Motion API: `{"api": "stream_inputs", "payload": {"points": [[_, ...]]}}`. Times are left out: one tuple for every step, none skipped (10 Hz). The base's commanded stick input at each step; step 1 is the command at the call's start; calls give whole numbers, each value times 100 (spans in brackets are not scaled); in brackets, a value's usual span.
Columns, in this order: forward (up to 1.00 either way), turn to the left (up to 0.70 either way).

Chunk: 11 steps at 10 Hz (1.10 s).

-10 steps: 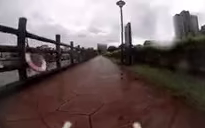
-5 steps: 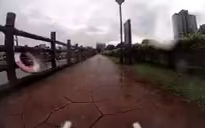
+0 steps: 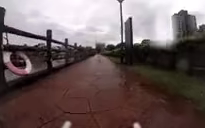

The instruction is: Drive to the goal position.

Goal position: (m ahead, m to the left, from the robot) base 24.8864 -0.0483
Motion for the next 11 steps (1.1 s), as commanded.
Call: {"api": "stream_inputs", "payload": {"points": [[50, 0], [50, 0], [50, 0], [50, 0], [50, 0], [50, 21], [50, 50], [50, 50], [50, 13], [50, 0], [50, 0]]}}
